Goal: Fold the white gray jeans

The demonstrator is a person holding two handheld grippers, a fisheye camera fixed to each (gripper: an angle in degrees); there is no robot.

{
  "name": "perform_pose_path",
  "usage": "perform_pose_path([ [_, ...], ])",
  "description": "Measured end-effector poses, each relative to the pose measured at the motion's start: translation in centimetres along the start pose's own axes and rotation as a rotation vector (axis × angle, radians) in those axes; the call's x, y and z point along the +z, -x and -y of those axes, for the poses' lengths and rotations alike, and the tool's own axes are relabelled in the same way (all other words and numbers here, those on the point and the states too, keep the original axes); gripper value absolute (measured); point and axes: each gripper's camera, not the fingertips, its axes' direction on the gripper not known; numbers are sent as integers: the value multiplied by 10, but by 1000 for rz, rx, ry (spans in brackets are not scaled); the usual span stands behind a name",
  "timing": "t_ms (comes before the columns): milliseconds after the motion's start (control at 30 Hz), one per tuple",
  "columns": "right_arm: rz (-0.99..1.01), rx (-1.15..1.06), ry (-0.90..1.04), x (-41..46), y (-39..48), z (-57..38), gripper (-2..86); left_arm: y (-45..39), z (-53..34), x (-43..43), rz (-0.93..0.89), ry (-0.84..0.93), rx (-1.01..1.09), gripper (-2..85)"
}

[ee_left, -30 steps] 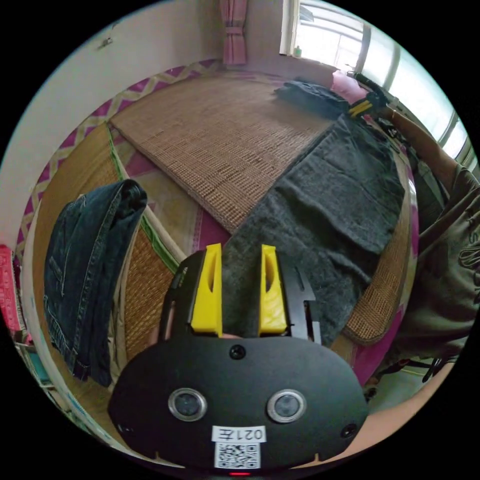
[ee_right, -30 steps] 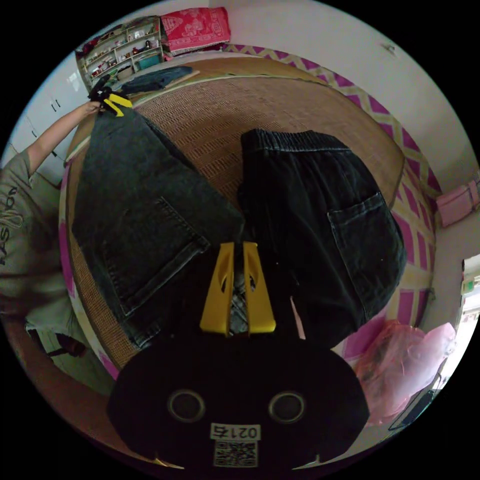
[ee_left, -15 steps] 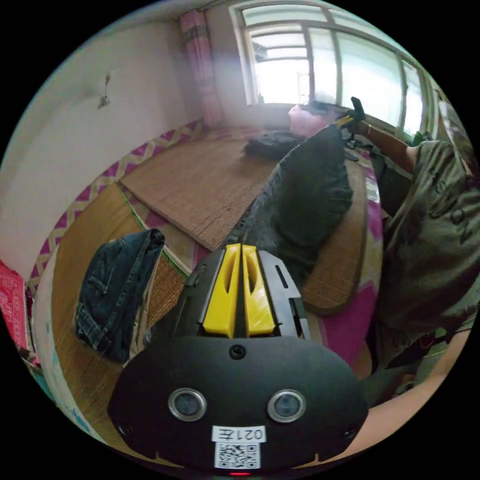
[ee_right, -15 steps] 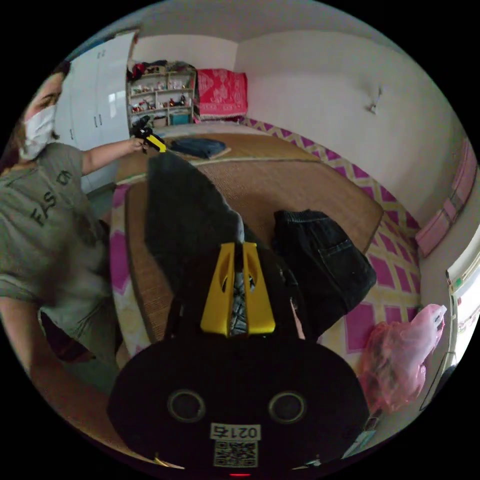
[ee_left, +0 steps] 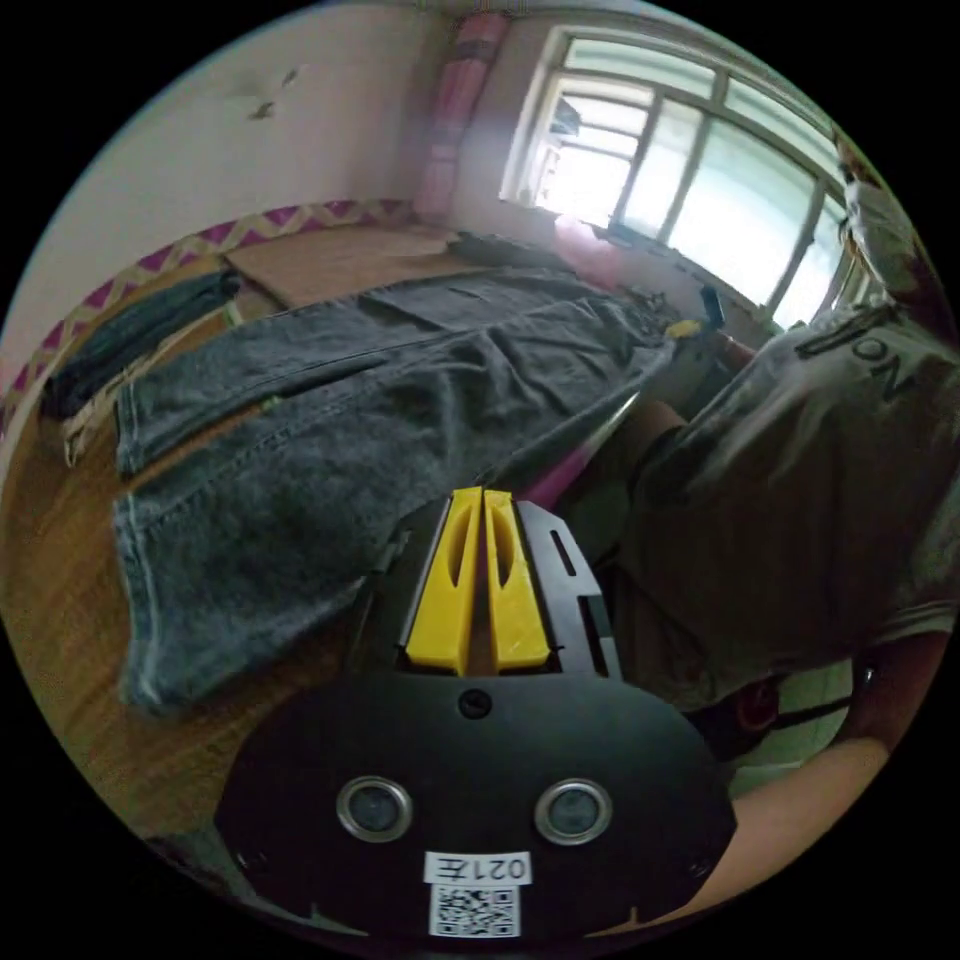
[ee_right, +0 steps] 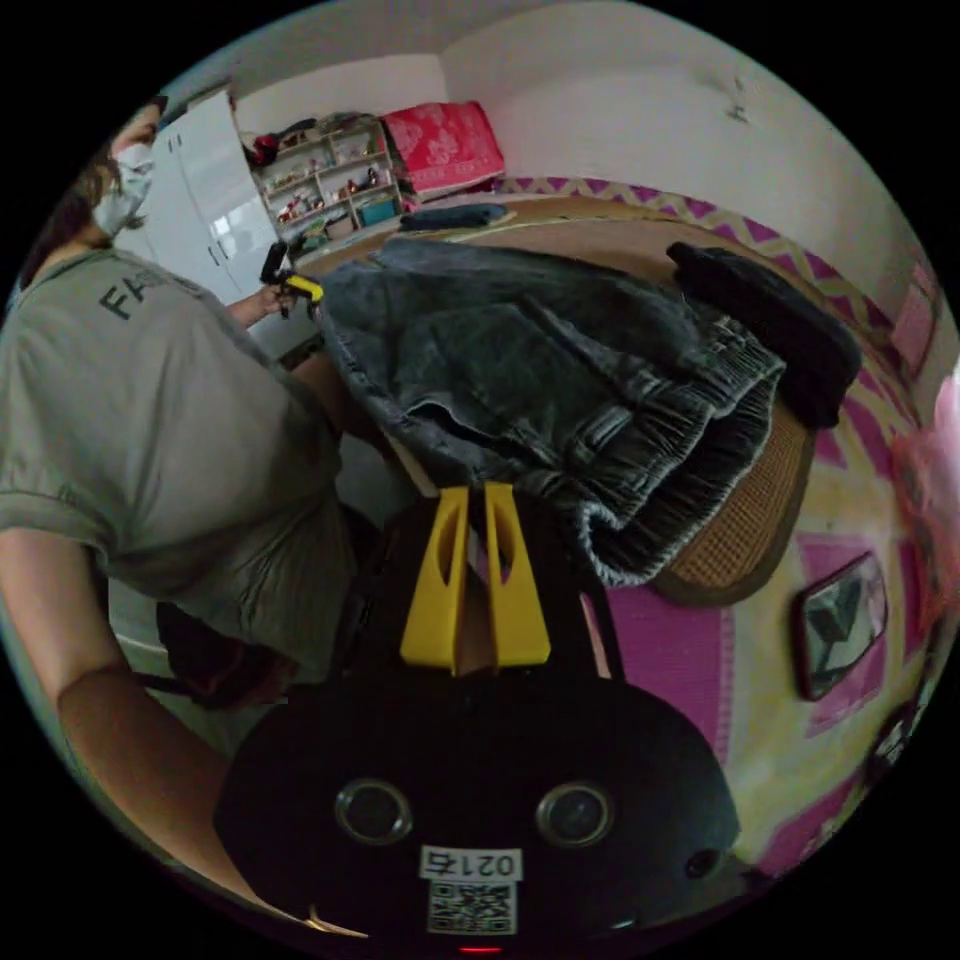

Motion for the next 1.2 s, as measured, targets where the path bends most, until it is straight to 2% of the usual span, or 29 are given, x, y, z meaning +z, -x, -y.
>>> perform_pose_path([
  [100, 12, 57, -71, -19, 0, -7, 43, 2, -11, -30, -46, -112, -41, -8],
  [233, 2, 12, 16, -45, 18, -1, 47, 1, -21, -91, 2, -318, -73, -4],
  [367, 7, 29, -184, -81, 15, 17, 59, 31, -10, -128, 260, -403, -266, 39],
  [500, -123, 81, -106, -51, 1, 59, 55, 95, 28, -134, 383, -368, -418, 85],
  [633, -32, 131, -219, -45, -8, 72, 33, 167, 49, -141, 443, -257, -588, 100],
  [767, 27, 182, -329, -52, -3, 65, 13, 242, 53, -144, 279, -137, -755, 105],
  [800, 42, 200, -348, -54, -1, 61, 10, 256, 54, -139, 147, -128, -753, 88],
  [900, 53, 236, -373, -63, 4, 49, 4, 274, 61, -136, -52, -97, -762, 42],
  [933, 49, 244, -377, -65, 4, 46, 3, 272, 65, -142, -56, -131, -735, 38],
  [1000, 30, 273, -399, -76, 7, 36, -1, 238, 96, -184, -60, -339, -431, 30],
  [1033, 25, 279, -408, -79, 8, 34, -2, 224, 104, -195, -28, -369, -335, 29],
  [1100, 15, 308, -449, -91, 9, 24, -4, 185, 118, -212, 158, -371, -138, 29],
  [1133, 14, 313, -457, -93, 9, 22, -4, 186, 117, -210, 179, -347, -142, 29],
  [1200, 9, 328, -481, -100, 8, 17, -5, 231, 99, -184, 152, -123, -431, 32],
])
